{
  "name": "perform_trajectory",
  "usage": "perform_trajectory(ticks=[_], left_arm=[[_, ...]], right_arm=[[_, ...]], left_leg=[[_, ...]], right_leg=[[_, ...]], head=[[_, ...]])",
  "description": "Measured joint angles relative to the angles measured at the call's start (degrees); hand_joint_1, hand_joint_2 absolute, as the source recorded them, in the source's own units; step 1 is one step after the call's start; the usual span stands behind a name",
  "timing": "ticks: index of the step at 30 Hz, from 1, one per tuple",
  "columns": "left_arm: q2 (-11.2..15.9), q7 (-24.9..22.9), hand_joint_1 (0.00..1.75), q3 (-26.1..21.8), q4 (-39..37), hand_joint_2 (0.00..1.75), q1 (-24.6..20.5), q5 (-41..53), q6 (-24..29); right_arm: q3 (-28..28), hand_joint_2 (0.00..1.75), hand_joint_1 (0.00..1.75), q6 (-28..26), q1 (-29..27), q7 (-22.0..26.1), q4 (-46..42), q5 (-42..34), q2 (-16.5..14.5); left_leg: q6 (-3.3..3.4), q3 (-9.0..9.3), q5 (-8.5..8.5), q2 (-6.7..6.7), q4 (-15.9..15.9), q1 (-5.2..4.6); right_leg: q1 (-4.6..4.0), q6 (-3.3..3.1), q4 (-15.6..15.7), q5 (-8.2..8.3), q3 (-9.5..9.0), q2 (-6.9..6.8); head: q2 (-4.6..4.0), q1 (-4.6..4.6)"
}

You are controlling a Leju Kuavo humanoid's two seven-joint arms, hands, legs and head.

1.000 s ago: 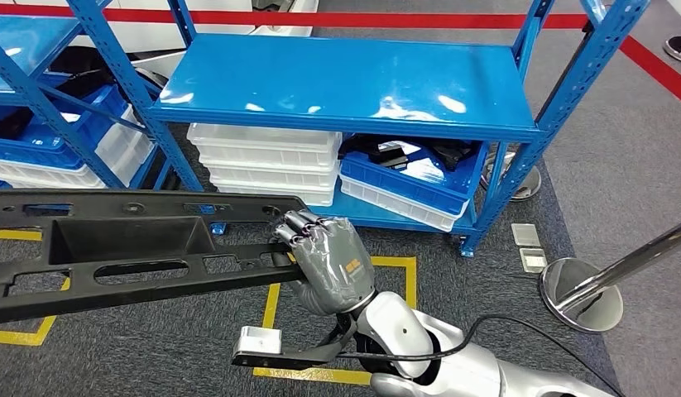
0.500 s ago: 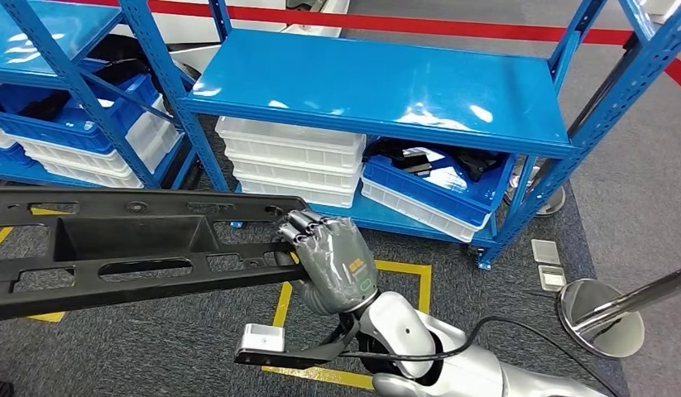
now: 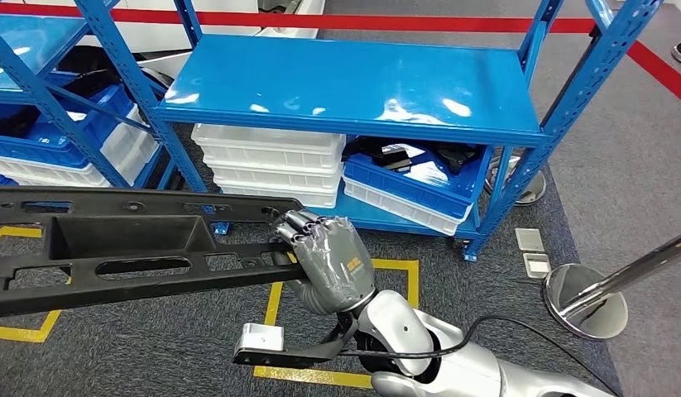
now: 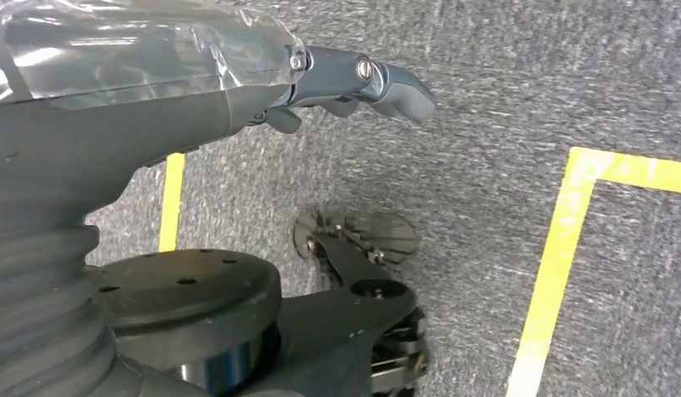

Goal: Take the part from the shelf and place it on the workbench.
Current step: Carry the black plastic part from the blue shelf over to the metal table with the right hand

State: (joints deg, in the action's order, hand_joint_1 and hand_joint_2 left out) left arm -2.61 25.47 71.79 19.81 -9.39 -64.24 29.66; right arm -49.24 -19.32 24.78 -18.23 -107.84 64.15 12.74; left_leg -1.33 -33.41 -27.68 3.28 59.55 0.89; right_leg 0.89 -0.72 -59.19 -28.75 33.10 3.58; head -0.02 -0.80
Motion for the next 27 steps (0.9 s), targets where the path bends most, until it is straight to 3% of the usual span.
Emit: perform_trajectory(ticks=[1,3,5,8,9,10,11,12,14,16,18,20,22,24,25,26,27], left_arm=[[0.0,0.0,0.0,0.0,0.0,1.75,0.0,0.0,0.0],[0.0,0.0,0.0,-0.1,-0.1,1.75,0.0,0.1,0.0],[-0.1,0.1,0.0,-0.1,-0.1,1.75,0.0,0.1,0.0],[-0.1,0.1,0.0,-0.1,-0.2,1.75,0.1,0.3,0.0],[-0.1,0.1,0.0,-0.1,-0.2,1.75,0.2,0.4,0.0],[-0.1,0.0,0.0,-0.1,-0.2,1.75,0.2,0.5,0.0],[-0.1,0.0,0.0,-0.1,-0.2,1.75,0.2,0.5,0.0],[-0.1,0.0,0.0,-0.1,-0.3,1.75,0.1,0.5,0.0],[-0.2,0.0,0.0,-0.1,-0.3,1.75,0.1,0.6,0.0],[-0.2,0.0,0.0,-0.1,-0.3,1.75,0.1,0.6,0.0],[-0.2,0.0,0.0,-0.1,-0.3,1.75,0.0,0.7,0.0],[-0.2,0.0,0.0,-0.1,-0.3,1.75,-0.1,0.7,0.0],[-0.2,0.0,0.0,-0.1,-0.3,1.75,-0.2,0.8,0.0],[-0.2,-0.1,0.0,-0.1,-0.4,1.75,0.0,0.9,0.0],[-0.2,-0.1,0.0,-0.1,-0.4,1.75,0.1,1.0,0.0],[-0.2,-0.1,0.0,-0.1,-0.4,1.75,0.1,1.0,0.0],[-0.2,-0.1,0.0,-0.1,-0.4,1.75,0.1,1.0,0.0]], right_arm=[[0.0,1.75,1.75,-0.1,0.0,-0.1,0.0,-0.2,0.0],[0.0,1.75,1.75,-0.3,-0.1,-0.2,0.0,-0.5,0.0],[0.0,1.75,1.75,-0.5,-0.1,-0.3,0.0,-0.7,0.0],[0.1,1.75,1.75,-0.7,-0.3,-0.4,0.0,-1.0,0.1],[0.1,1.75,1.75,-0.8,-0.5,-0.4,0.0,-1.1,0.1],[0.1,1.75,1.75,-0.8,-0.6,-0.4,0.0,-1.2,0.2],[0.1,1.75,1.75,-0.8,-0.7,-0.4,0.0,-1.3,0.2],[0.1,1.75,1.75,-0.8,-0.8,-0.4,0.0,-1.3,0.2],[0.2,1.75,1.75,-0.9,-0.8,-0.4,0.0,-1.3,0.2],[0.4,1.75,1.75,-0.9,-0.8,-0.4,0.0,-1.3,0.2],[0.5,1.75,1.75,-1.0,-0.8,-0.3,0.0,-1.3,0.3],[0.5,1.75,1.75,-1.0,-0.8,-0.3,0.0,-1.3,0.3],[0.6,1.75,1.75,-1.1,-0.8,-0.3,0.0,-1.3,0.3],[0.6,1.75,1.75,-1.1,-0.9,-0.3,0.0,-1.3,0.3],[0.6,1.75,1.75,-1.1,-1.1,-0.3,0.0,-1.3,0.3],[0.6,1.75,1.75,-1.1,-1.2,-0.3,0.0,-1.3,0.4],[0.6,1.75,1.75,-1.1,-1.3,-0.3,0.0,-1.3,0.4]], left_leg=[[0.16,0.23,-0.2,0.33,-0.7,-0.07],[0.64,0.34,-0.02,-0.62,-1.2,-0.07],[1.42,0.59,0.31,-1.78,-1.9,0.16],[2.14,0.69,0.31,-3.77,-2.1,0.03],[2.21,0.69,0.25,-4.42,-2.1,-0.06],[2.24,0.69,0.17,-5.06,-2.0,-0.12],[2.22,0.71,0.07,-5.65,-1.9,-0.14],[2.13,0.75,-0.08,-6.21,-1.7,-0.15],[1.71,0.79,-0.5,-7.17,-1.3,-0.36],[1.17,0.82,-0.76,-8.01,-1.0,-0.68],[0.68,0.98,-0.9,-8.85,-0.9,-0.73],[0.03,0.75,-2.24,-7.59,0.5,-0.5],[-0.52,-1.38,-5.67,-5.09,6.0,-0.27],[-0.73,-4.56,-8.7,-4.09,13.2,-0.21],[-0.73,-5.35,-8.83,-3.96,14.9,-0.2],[-0.65,-5.15,-7.81,-3.82,14.4,-0.18],[-0.52,-3.97,-5.87,-3.51,11.7,-0.11]], right_leg=[[0.09,0.33,0.1,0.11,0.18,0.45],[0.22,1.1,0.2,0.26,0.41,1.0],[0.04,1.6,-1.6,-1.1,1.23,-0.4],[-0.06,1.86,-11.5,-6.06,5.86,-2.66],[-0.04,1.94,-14.2,-6.84,7.18,-2.83],[-0.03,1.98,-15.1,-6.56,7.62,-2.96],[-0.02,1.98,-13.7,-5.22,6.95,-3.2],[-0.03,1.91,-10.4,-3.2,5.32,-3.72],[-0.33,1.58,-3.1,-0.33,1.86,-5.93],[-0.69,1.05,-0.2,0.18,0.8,-6.87],[-0.72,0.39,-0.1,0.44,0.97,-5.64],[-0.49,-0.21,0.3,0.77,0.89,-4.63],[-0.26,-0.57,0.5,1.0,0.84,-3.64],[-0.23,-0.67,0.4,1.06,0.89,-2.36],[-0.22,-0.68,0.3,1.06,0.89,-1.65],[-0.21,-0.67,0.3,1.06,0.86,-0.89],[-0.19,-0.64,0.2,1.05,0.8,-0.12]], head=[[0.0,0.0],[0.0,0.0],[0.0,0.31],[0.0,0.98],[0.0,1.07],[0.0,1.11],[0.0,1.15],[0.0,1.21],[0.0,1.38],[0.0,1.37],[0.0,1.25],[0.0,1.07],[0.0,0.67],[0.0,0.41],[0.0,0.39],[0.0,0.36],[0.0,0.33]])
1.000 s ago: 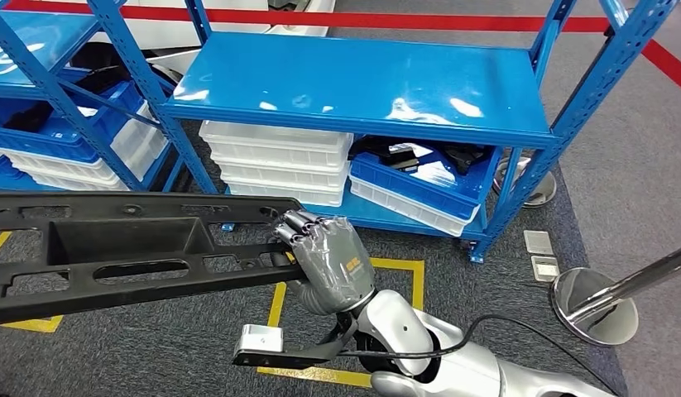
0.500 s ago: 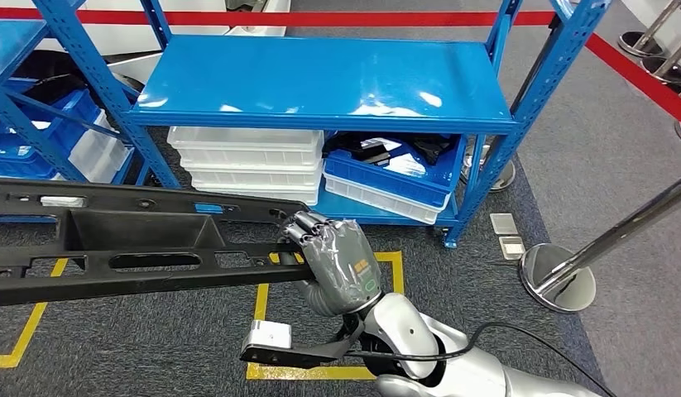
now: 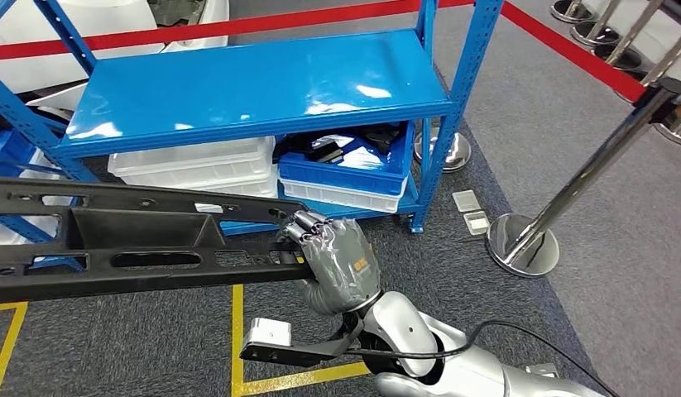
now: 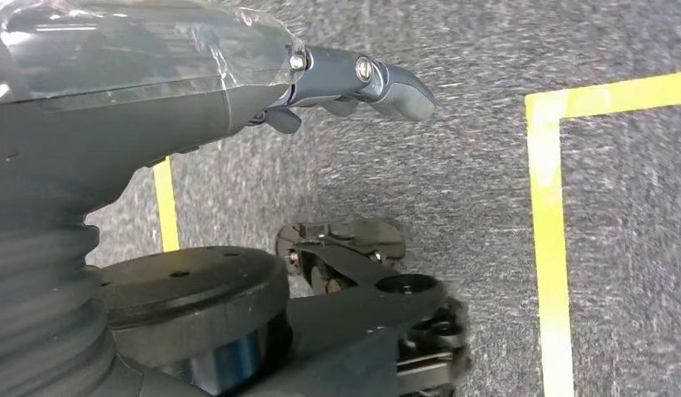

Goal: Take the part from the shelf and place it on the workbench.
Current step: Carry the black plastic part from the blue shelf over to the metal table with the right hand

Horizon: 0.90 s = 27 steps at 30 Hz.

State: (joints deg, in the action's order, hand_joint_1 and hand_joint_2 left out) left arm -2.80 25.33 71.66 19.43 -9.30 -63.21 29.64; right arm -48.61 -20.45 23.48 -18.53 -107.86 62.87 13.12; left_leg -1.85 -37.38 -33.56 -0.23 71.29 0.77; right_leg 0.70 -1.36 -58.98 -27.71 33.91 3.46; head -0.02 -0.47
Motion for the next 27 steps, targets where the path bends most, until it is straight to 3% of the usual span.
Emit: perform_trajectory(ticks=[2,4,5,6,7,8,10,11,13,14,15,16,18,20,22,24,26,27], left_arm=[[0.0,0.0,0.0,0.0,0.0,1.75,0.0,0.0,0.0],[0.0,0.0,0.0,0.0,-0.1,1.75,0.0,0.1,0.0],[0.0,0.0,0.0,0.0,-0.1,1.75,0.0,0.1,0.0],[0.0,0.0,0.0,0.0,-0.1,1.75,-0.1,0.1,0.0],[0.0,0.0,0.0,0.0,-0.1,1.75,-0.1,0.1,0.0],[-0.1,0.0,0.0,0.0,-0.1,1.75,-0.2,0.1,0.0],[-0.1,-0.1,0.0,0.0,-0.1,1.75,-0.2,0.2,-0.1],[-0.1,-0.1,0.0,0.0,-0.1,1.75,-0.1,0.2,-0.1],[-0.1,-0.2,0.0,0.0,-0.2,1.75,0.0,0.2,-0.1],[-0.1,-0.3,0.0,0.0,-0.2,1.75,0.0,0.2,-0.1],[-0.1,-0.3,0.0,0.0,-0.3,1.75,0.0,0.2,-0.1],[-0.1,-0.3,0.0,0.0,-0.3,1.75,0.0,0.2,-0.1],[-0.1,-0.3,0.0,0.0,-0.3,1.75,-0.1,0.2,0.0],[-0.1,-0.3,0.0,0.0,-0.3,1.75,-0.1,0.2,0.0],[-0.1,-0.3,0.0,-0.1,-0.3,1.75,-0.1,0.2,0.0],[-0.1,-0.3,0.0,-0.1,-0.3,1.75,-0.2,0.2,0.0],[-0.1,-0.3,0.0,-0.1,-0.3,1.75,-0.2,0.2,0.0],[-0.1,-0.3,0.0,-0.1,-0.3,1.75,-0.1,0.2,0.0]], right_arm=[[0.1,1.75,1.75,0.0,0.0,0.0,0.0,0.0,0.0],[0.2,1.75,1.75,-0.1,-0.1,0.0,0.0,0.1,0.0],[0.2,1.75,1.75,-0.1,-0.1,0.0,0.0,0.1,0.0],[0.2,1.75,1.75,-0.2,-0.2,0.0,0.0,0.1,0.1],[0.3,1.75,1.75,-0.2,-0.3,0.0,0.0,0.1,0.1],[0.4,1.75,1.75,-0.2,-0.3,0.0,0.0,0.1,0.2],[0.5,1.75,1.75,-0.3,-0.4,0.0,0.0,0.1,0.2],[0.6,1.75,1.75,-0.3,-0.5,0.0,0.0,0.1,0.3],[0.8,1.75,1.75,-0.3,-0.7,0.0,0.0,0.1,0.3],[0.9,1.75,1.75,-0.3,-0.8,0.0,0.0,0.1,0.3],[0.9,1.75,1.75,-0.3,-0.8,0.0,0.0,0.1,0.4],[1.0,1.75,1.75,-0.3,-0.8,0.0,0.0,0.1,0.4],[1.1,1.75,1.75,-0.2,-0.7,0.0,0.0,0.1,0.4],[1.2,1.75,1.75,-0.2,-0.6,0.0,0.0,0.1,0.4],[1.2,1.75,1.75,-0.2,-0.6,0.0,0.0,0.1,0.4],[1.2,1.75,1.75,-0.2,-0.5,0.1,0.0,0.1,0.4],[1.2,1.75,1.75,-0.2,-0.5,0.1,0.0,0.1,0.4],[1.2,1.75,1.75,-0.2,-0.5,0.1,0.0,0.1,0.4]], left_leg=[[0.33,3.28,3.77,2.44,-7.7,0.29],[0.58,4.98,4.8,4.6,-12.0,0.4],[0.71,5.12,4.63,4.73,-12.3,0.32],[0.98,5.21,4.66,4.12,-12.6,0.31],[1.31,5.3,4.85,3.45,-12.9,0.36],[1.75,5.4,5.03,2.7,-13.2,0.45],[2.46,5.51,5.26,1.03,-13.7,0.43],[2.67,5.49,5.23,0.2,-13.7,0.32],[2.8,5.47,5.12,-1.54,-13.6,0.18],[2.8,5.48,5.04,-2.35,-13.5,0.15],[2.73,5.53,4.91,-3.08,-13.5,0.15],[2.58,5.63,4.73,-3.74,-13.3,0.16],[2.06,5.76,4.31,-4.79,-13.0,-0.12],[1.49,5.93,4.07,-5.65,-12.9,-0.45],[0.89,6.24,3.82,-6.22,-12.9,-0.4],[0.21,5.81,2.14,-4.39,-11.0,-0.19],[-0.15,3.35,-1.38,-1.66,-5.0,-0.08],[-0.17,1.63,-3.01,-1.03,-1.2,-0.1]], right_leg=[[0.01,0.28,-0.2,-0.07,0.02,1.48],[0.15,0.92,-0.4,0.06,0.46,2.77],[0.27,1.33,-0.3,0.23,0.71,3.38],[0.35,1.74,-0.2,0.42,0.91,3.97],[0.32,2.05,-0.2,0.35,1.03,3.51],[0.2,2.3,-1.0,-0.24,1.42,2.17],[0.05,2.59,-5.8,-3.15,3.59,-1.47],[0.09,2.72,-9.5,-4.97,5.33,-2.49],[0.25,2.93,-14.9,-6.63,7.83,-2.92],[0.29,2.98,-14.9,-5.95,7.73,-3.05],[0.31,2.98,-12.6,-4.35,6.52,-3.35],[0.29,2.92,-8.7,-2.39,4.48,-4.13],[-0.16,2.53,-2.2,-0.29,1.23,-6.43],[-0.56,1.97,-0.4,-0.3,0.58,-7.11],[-0.45,1.39,-0.3,-0.11,0.69,-5.84],[-0.24,0.85,0.0,0.17,0.64,-4.76],[-0.12,0.57,0.1,0.34,0.64,-3.65],[-0.14,0.52,0.1,0.36,0.65,-2.98]], head=[[0.0,-0.07],[0.0,-0.11],[0.0,-0.12],[0.0,-0.1],[0.0,-0.08],[0.0,0.1],[0.0,0.67],[0.0,0.96],[0.0,1.16],[0.0,1.25],[0.0,1.39],[0.0,1.57],[0.0,2.0],[0.0,1.98],[0.0,1.73],[0.0,1.54],[0.0,1.11],[0.0,0.92]])
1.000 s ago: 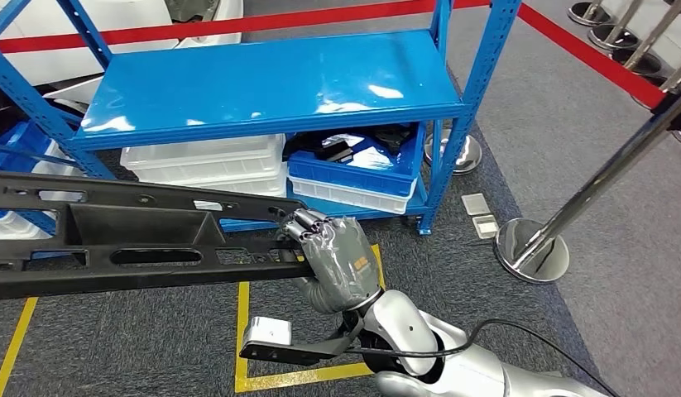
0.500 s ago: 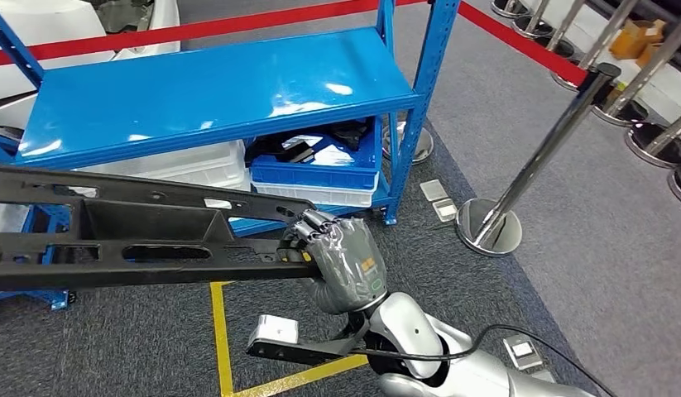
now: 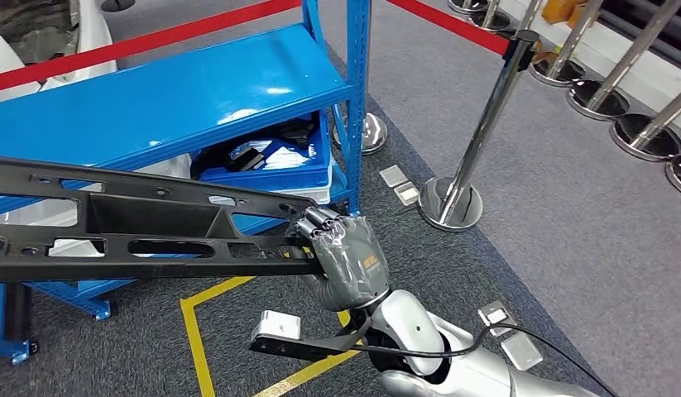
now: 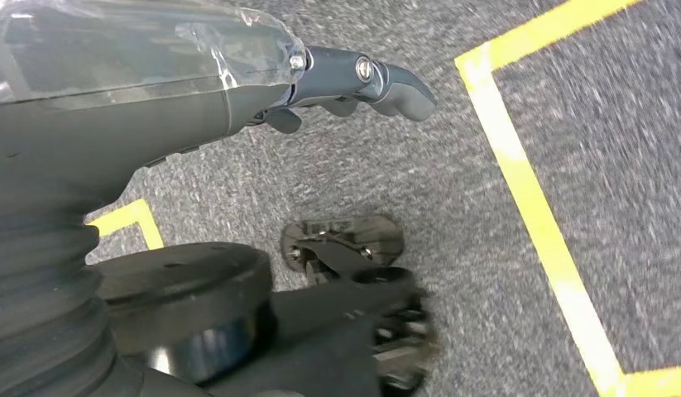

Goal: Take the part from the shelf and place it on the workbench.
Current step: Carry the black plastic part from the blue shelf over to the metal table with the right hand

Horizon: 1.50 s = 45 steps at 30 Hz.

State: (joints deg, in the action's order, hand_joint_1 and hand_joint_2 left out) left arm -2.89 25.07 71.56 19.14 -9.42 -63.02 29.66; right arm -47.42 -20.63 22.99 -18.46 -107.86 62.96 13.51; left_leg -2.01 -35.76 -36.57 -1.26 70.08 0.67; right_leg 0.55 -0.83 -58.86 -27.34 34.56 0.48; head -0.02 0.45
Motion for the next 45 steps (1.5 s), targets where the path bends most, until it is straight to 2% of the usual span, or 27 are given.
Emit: perform_trajectory(ticks=[1,3,4,6,8,10,12,14,15,17,18,21,23,25,26,28,30,32,33,34,36,37,39,40,41,43,45], left_arm=[[0.0,0.0,0.0,0.0,0.0,1.75,0.1,0.0,0.0],[0.0,0.0,0.0,0.0,0.0,1.75,0.4,0.0,0.0],[0.0,0.0,0.0,0.0,0.0,1.75,0.4,0.0,0.0],[0.0,0.0,0.0,0.0,0.0,1.75,0.4,-0.1,0.0],[0.0,0.0,0.0,0.0,0.0,1.75,0.4,-0.1,0.0],[0.0,0.0,0.0,0.0,0.0,1.75,0.6,-0.1,0.0],[0.0,0.0,0.0,0.0,0.0,1.75,0.5,-0.1,0.0],[0.0,0.1,0.0,0.0,0.0,1.75,0.4,-0.1,0.0],[0.0,0.1,0.0,0.0,0.0,1.75,0.4,-0.1,0.0],[0.0,0.1,0.0,0.0,0.0,1.75,0.5,-0.1,0.0],[0.0,0.1,0.0,0.0,-0.1,1.75,0.5,-0.1,0.0],[0.0,0.1,0.0,0.0,-0.1,1.75,0.3,-0.1,0.0],[0.0,0.1,0.0,-0.1,-0.1,1.75,0.3,-0.1,0.0],[0.0,0.1,0.0,-0.1,-0.1,1.75,0.2,-0.1,0.0],[0.0,0.2,0.0,-0.1,-0.1,1.75,0.2,-0.2,0.0],[0.0,0.3,0.0,-0.1,-0.1,1.75,0.1,-0.2,0.0],[0.0,0.4,0.0,-0.1,-0.1,1.75,0.3,-0.3,0.0],[0.0,0.4,0.0,-0.1,-0.1,1.75,0.7,-0.3,0.0],[0.0,0.4,0.0,-0.1,-0.1,1.75,0.8,-0.4,0.0],[0.0,0.4,0.0,-0.1,-0.1,1.75,0.8,-0.4,0.0],[0.0,0.4,0.0,-0.1,-0.1,1.75,0.8,-0.4,0.0],[0.0,0.4,0.0,-0.1,-0.1,1.75,0.7,-0.3,0.0],[0.0,0.4,0.0,-0.2,-0.1,1.75,0.8,-0.3,0.1],[0.0,0.4,0.0,-0.2,-0.1,1.75,0.9,-0.2,0.1],[-0.1,0.4,0.0,-0.2,-0.1,1.75,0.9,-0.2,0.2],[-0.1,0.4,0.0,-0.3,-0.1,1.75,0.8,-0.1,0.3],[-0.1,0.4,0.0,-0.3,-0.1,1.75,0.8,-0.1,0.3]], right_arm=[[0.0,1.75,1.75,0.0,0.0,0.0,0.0,0.0,0.0],[0.0,1.75,1.75,0.0,0.0,0.0,0.0,-0.1,0.0],[0.0,1.75,1.75,0.0,0.0,0.0,0.0,-0.1,0.0],[0.0,1.75,1.75,0.0,0.0,0.0,0.0,-0.1,-0.1],[0.0,1.75,1.75,0.0,0.1,0.0,0.0,-0.1,-0.1],[0.0,1.75,1.75,0.0,0.1,0.0,0.0,-0.1,-0.1],[0.0,1.75,1.75,0.0,0.1,0.0,0.0,-0.1,-0.1],[0.0,1.75,1.75,0.0,0.1,0.1,0.0,-0.1,-0.1],[0.0,1.75,1.75,0.0,0.1,0.1,0.0,-0.1,-0.1],[0.0,1.75,1.75,0.0,0.1,0.1,0.0,-0.2,-0.1],[0.0,1.75,1.75,0.0,0.0,0.1,0.0,-0.2,-0.1],[0.0,1.75,1.75,0.0,0.1,0.1,0.0,-0.3,-0.1],[0.0,1.75,1.75,0.0,0.2,0.1,0.0,-0.3,-0.1],[0.0,1.75,1.75,0.0,0.3,0.1,0.0,-0.3,-0.1],[0.0,1.75,1.75,0.0,0.3,0.1,0.0,-0.3,-0.1],[0.0,1.75,1.75,0.0,0.5,0.1,0.0,-0.4,-0.1],[0.0,1.75,1.75,0.0,0.6,0.1,0.0,-0.5,-0.2],[0.0,1.75,1.75,0.0,0.6,0.0,0.0,-0.5,-0.2],[0.0,1.75,1.75,0.0,0.6,0.0,0.0,-0.5,-0.2],[0.0,1.75,1.75,0.0,0.6,-0.1,0.0,-0.5,-0.2],[0.0,1.75,1.75,-0.1,0.6,-0.3,0.0,-0.5,-0.2],[0.0,1.75,1.75,-0.1,0.6,-0.4,0.0,-0.5,-0.2],[0.0,1.75,1.75,-0.3,0.7,-0.5,0.0,-0.4,-0.2],[0.0,1.75,1.75,-0.3,0.7,-0.5,0.0,-0.4,-0.2],[0.0,1.75,1.75,-0.3,0.6,-0.6,0.0,-0.4,-0.2],[0.0,1.75,1.75,-0.4,0.5,-0.6,0.0,-0.4,-0.1],[0.1,1.75,1.75,-0.4,0.5,-0.7,0.0,-0.3,-0.1]], left_leg=[[0.05,-1.39,-0.86,0.35,2.9,-0.02],[0.34,-1.7,0.7,0.76,3.1,-0.02],[0.54,-0.45,2.87,1.26,0.1,0.03],[0.91,2.4,6.24,4.37,-7.1,0.35],[1.13,3.43,6.98,6.68,-10.5,0.49],[1.54,3.5,7.06,5.61,-11.0,0.41],[2.32,3.8,7.38,3.96,-11.6,0.5],[2.91,3.91,7.54,2.21,-11.9,0.43],[3.06,3.89,7.5,1.31,-11.9,0.33],[3.18,3.89,7.4,-0.49,-11.9,0.16],[3.17,3.93,7.33,-1.31,-11.9,0.11],[2.74,4.38,6.91,-3.24,-11.8,-0.12],[2.23,4.64,6.63,-4.21,-11.7,-0.42],[1.71,4.93,6.47,-5.26,-11.8,-0.55],[1.41,5.09,6.11,-5.15,-11.6,-0.46],[0.86,4.15,3.8,-2.87,-8.5,-0.22],[0.54,0.86,-0.01,-0.06,-1.1,-0.07],[0.41,-2.05,-1.53,0.72,4.6,-0.04],[0.41,-2.2,-0.6,0.81,4.5,-0.01],[0.45,-1.29,1.38,0.98,2.1,0.08],[0.55,1.8,5.62,3.08,-5.6,0.44],[0.67,2.95,6.71,4.31,-8.6,0.65],[1.01,3.6,6.8,5.55,-10.6,0.68],[1.33,3.66,6.82,4.96,-10.8,0.62],[1.69,3.73,6.95,4.24,-11.0,0.57],[2.52,3.94,7.2,2.73,-11.5,0.61],[2.98,3.98,7.26,1.21,-11.6,0.47]], right_leg=[[-0.03,-0.03,0.0,0.02,0.0,0.79],[-0.05,-0.03,-0.2,0.02,-0.03,2.53],[-0.02,0.01,-0.3,0.0,-0.06,3.41],[0.04,0.25,-0.5,0.0,0.22,4.99],[0.24,0.84,-0.8,0.23,0.88,6.43],[0.49,1.55,-0.7,0.53,1.31,7.81],[0.24,2.04,-2.1,-0.54,2.04,5.87],[-0.02,2.4,-8.0,-3.86,4.65,1.86],[0.05,2.53,-11.9,-5.67,6.44,0.72],[0.17,2.61,-16.5,-7.01,8.46,-0.09],[0.2,2.54,-15.6,-6.04,7.82,-0.28],[-0.22,1.92,-4.2,-1.14,1.59,-2.71],[-0.73,1.45,-0.2,-0.37,-0.31,-3.94],[-0.84,0.98,0.0,-0.32,-0.24,-2.88],[-0.72,0.71,0.2,-0.19,-0.32,-2.31],[-0.37,0.15,0.7,0.13,-0.53,-1.26],[-0.23,-0.09,0.7,0.22,-0.57,-0.12],[-0.24,-0.11,0.7,0.21,-0.61,1.36],[-0.22,-0.1,0.6,0.2,-0.66,2.16],[-0.19,-0.05,0.5,0.17,-0.75,2.98],[-0.17,0.26,0.2,0.01,-0.73,4.54],[-0.14,0.51,-0.1,-0.03,-0.49,5.32],[-0.02,1.13,-0.3,0.14,0.14,6.62],[0.12,1.45,-0.3,0.29,0.37,7.32],[0.17,1.72,-0.4,0.24,0.49,7.11],[-0.02,2.16,-2.8,-1.34,1.62,4.14],[-0.13,2.47,-9.4,-4.75,4.63,0.63]], head=[[0.0,-0.12],[0.0,-0.26],[0.0,-0.36],[0.0,-0.55],[0.0,-0.61],[0.0,-0.63],[0.0,-0.22],[0.0,0.63],[0.0,0.99],[0.0,1.39],[0.0,1.59],[0.0,2.32],[0.0,2.51],[0.0,2.3],[0.0,2.2],[0.0,1.86],[0.0,1.18],[0.0,0.73],[0.0,0.62],[0.0,0.48],[0.0,0.15],[0.0,0.0],[0.0,-0.14],[0.0,-0.14],[0.0,-0.13],[0.0,0.39],[0.0,1.26]])
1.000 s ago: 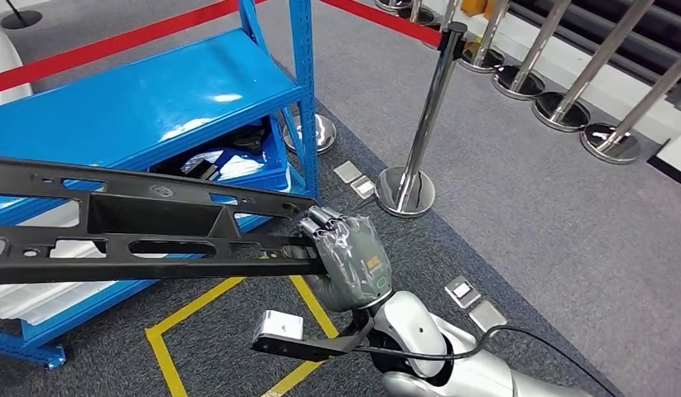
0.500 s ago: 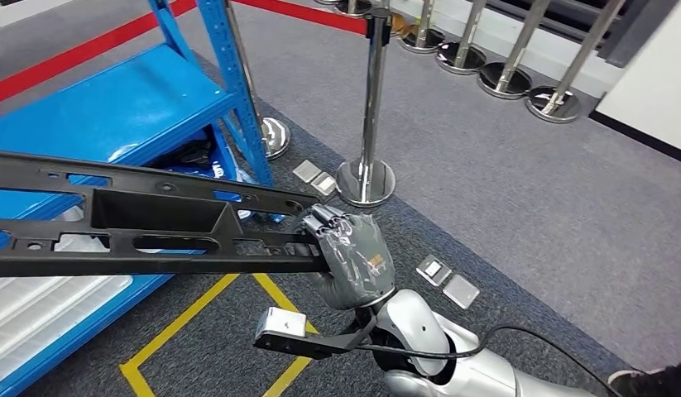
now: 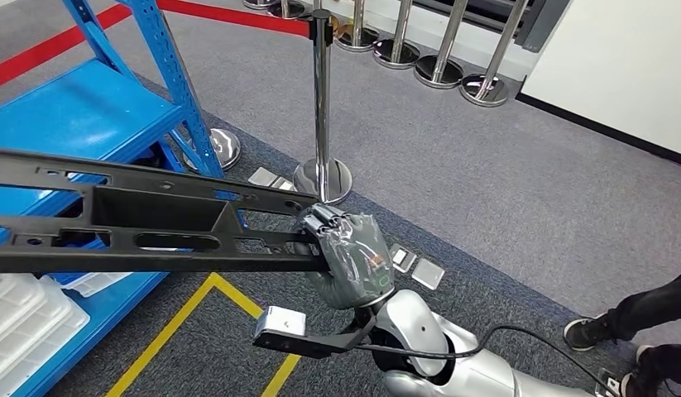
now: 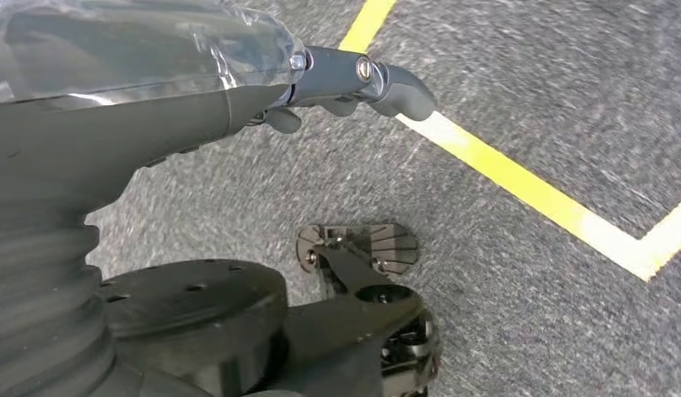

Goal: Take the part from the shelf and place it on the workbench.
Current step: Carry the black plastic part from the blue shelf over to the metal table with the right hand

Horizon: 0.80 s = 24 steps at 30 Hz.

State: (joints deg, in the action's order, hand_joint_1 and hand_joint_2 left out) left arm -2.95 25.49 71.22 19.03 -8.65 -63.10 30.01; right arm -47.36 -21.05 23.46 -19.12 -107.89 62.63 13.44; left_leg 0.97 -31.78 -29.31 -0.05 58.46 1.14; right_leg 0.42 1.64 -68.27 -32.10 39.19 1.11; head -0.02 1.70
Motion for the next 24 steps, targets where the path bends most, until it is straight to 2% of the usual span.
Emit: perform_trajectory(ticks=[1,2,3,4,5,7,8,9,11,13,15,16,17,18,19,20,22,23,24], left_arm=[[0.0,0.0,0.0,0.0,0.0,1.75,0.0,0.0,0.0],[0.0,0.0,0.0,-0.1,0.0,1.75,0.1,0.0,0.0],[0.0,0.0,0.0,-0.1,0.0,1.75,0.1,0.0,0.0],[0.0,0.0,0.0,-0.2,0.0,1.75,0.1,0.1,0.0],[0.0,-0.1,0.0,-0.2,0.0,1.75,0.1,0.1,0.0],[0.0,-0.1,0.0,-0.2,0.0,1.75,-0.1,0.3,0.0],[0.0,-0.1,0.0,-0.2,0.0,1.75,-0.1,0.4,0.0],[0.0,-0.2,0.0,-0.2,0.0,1.75,-0.2,0.5,0.0],[0.0,-0.3,0.0,-0.2,0.0,1.75,-0.3,0.7,0.0],[0.0,-0.3,0.0,-0.2,0.0,1.75,-0.4,0.8,0.0],[0.0,-0.3,0.0,-0.2,0.0,1.75,-0.3,0.8,0.0],[0.0,-0.4,0.0,-0.2,0.0,1.75,-0.2,0.8,0.0],[0.0,-0.4,0.0,-0.2,0.0,1.75,-0.1,0.8,0.0],[0.0,-0.4,0.0,-0.3,0.0,1.75,0.0,0.8,0.0],[0.0,-0.4,0.0,-0.3,0.0,1.75,0.0,0.8,0.0],[0.0,-0.4,0.0,-0.3,0.0,1.75,0.0,0.8,0.0],[0.0,-0.4,0.0,-0.4,0.0,1.75,0.0,0.7,0.0],[0.0,-0.4,0.0,-0.5,0.0,1.75,0.0,0.7,0.0],[0.0,-0.4,0.0,-0.6,0.0,1.75,0.0,0.7,0.1]], right_arm=[[0.0,1.75,1.75,0.0,0.0,0.0,0.0,0.0,0.0],[0.0,1.75,1.75,0.0,-0.1,-0.1,0.0,0.0,0.0],[0.0,1.75,1.75,0.0,-0.2,-0.1,0.0,0.0,0.1],[0.0,1.75,1.75,0.0,-0.2,-0.1,0.0,0.0,0.1],[0.0,1.75,1.75,0.0,-0.2,-0.2,0.0,0.1,0.1],[0.0,1.75,1.75,0.0,-0.2,-0.2,0.0,0.2,0.1],[0.1,1.75,1.75,0.0,-0.2,-0.3,0.0,0.3,0.2],[0.1,1.75,1.75,0.0,-0.3,-0.4,0.0,0.3,0.2],[0.2,1.75,1.75,0.0,-0.4,-0.5,-0.1,0.4,0.3],[0.5,1.75,1.75,0.0,-0.6,-0.5,-0.2,0.5,0.3],[0.6,1.75,1.75,0.0,-0.6,-0.5,-0.2,0.6,0.3],[0.6,1.75,1.75,0.0,-0.7,-0.5,-0.2,0.6,0.3],[0.7,1.75,1.75,0.1,-0.7,-0.5,-0.2,0.6,0.3],[0.7,1.75,1.75,0.1,-0.8,-0.5,-0.2,0.6,0.3],[0.7,1.75,1.75,0.1,-0.9,-0.5,-0.2,0.6,0.3],[0.7,1.75,1.75,0.1,-0.9,-0.5,-0.2,0.6,0.3],[0.8,1.75,1.75,0.1,-0.9,-0.5,-0.3,0.6,0.3],[0.8,1.75,1.75,0.1,-0.8,-0.5,-0.3,0.6,0.3],[0.9,1.75,1.75,0.1,-0.8,-0.5,-0.3,0.6,0.3]], left_leg=[[0.11,-0.02,-0.04,-0.84,0.0,-0.1],[0.15,-0.01,-0.09,-1.67,0.0,-0.18],[0.17,0.02,-0.16,-2.51,0.0,-0.24],[0.16,0.11,-0.25,-3.28,0.0,-0.29],[0.06,0.27,-0.38,-3.97,0.0,-0.33],[-0.32,0.61,-0.7,-5.09,0.1,-0.55],[-0.58,0.75,-0.83,-5.56,0.1,-0.69],[-0.83,0.86,-0.92,-6.07,0.0,-0.82],[-1.47,1.18,-1.19,-6.75,0.0,-0.8],[-2.08,0.68,-2.88,-4.52,2.0,-0.58],[-2.34,-2.04,-6.43,-1.41,8.4,-0.49],[-2.37,-3.94,-8.04,-0.81,12.4,-0.51],[-2.35,-5.51,-8.83,-0.57,15.4,-0.54],[-2.28,-6.29,-8.49,-0.45,16.5,-0.56],[-2.15,-6.03,-6.99,-0.33,15.3,-0.56],[-1.98,-4.84,-4.66,0.1,12.1,-0.54],[-1.53,-1.9,-1.05,2.65,4.6,-0.32],[-1.36,-1.02,-0.29,3.76,2.3,-0.26],[-1.18,-0.67,-0.26,4.44,1.2,-0.27]], right_leg=[[0.07,0.11,-3.7,-1.52,1.78,-0.54],[0.13,0.14,-6.2,-2.19,2.97,-0.73],[0.17,0.09,-6.8,-1.82,3.2,-0.85],[0.17,-0.03,-4.9,-0.36,2.19,-1.05],[0.1,-0.24,-1.1,1.71,0.16,-1.66],[-0.45,-0.77,6.5,4.28,-3.75,-4.04],[-0.73,-1.04,8.5,4.66,-4.67,-4.83],[-1.02,-1.26,9.2,4.5,-4.83,-5.03],[-0.98,-1.85,9.5,4.77,-4.71,-3.66],[-0.67,-2.51,9.9,5.09,-4.82,-2.4],[-0.57,-2.9,10.0,5.23,-4.88,-1.16],[-0.63,-3.01,10.0,5.25,-4.88,-0.46],[-0.69,-3.05,10.0,5.25,-4.89,0.36],[-0.74,-3.07,9.9,5.25,-4.91,1.25],[-0.77,-3.06,9.8,5.24,-4.95,2.13],[-0.76,-3.0,9.7,5.2,-5.01,2.99],[-0.69,-2.74,9.3,5.05,-4.89,4.57],[-0.6,-2.51,9.1,5.05,-4.67,5.24],[-0.46,-2.24,9.0,5.1,-4.4,5.88]], head=[[0.0,0.29],[0.0,0.54],[0.0,0.76],[0.0,1.01],[0.0,1.29],[0.0,1.78],[0.0,1.89],[0.0,1.85],[0.0,1.67],[0.0,1.42],[0.0,0.71],[0.0,0.32],[0.0,0.03],[0.0,-0.13],[0.0,-0.26],[0.0,-0.38],[0.0,-0.61],[0.0,-0.69],[0.0,-0.74]])
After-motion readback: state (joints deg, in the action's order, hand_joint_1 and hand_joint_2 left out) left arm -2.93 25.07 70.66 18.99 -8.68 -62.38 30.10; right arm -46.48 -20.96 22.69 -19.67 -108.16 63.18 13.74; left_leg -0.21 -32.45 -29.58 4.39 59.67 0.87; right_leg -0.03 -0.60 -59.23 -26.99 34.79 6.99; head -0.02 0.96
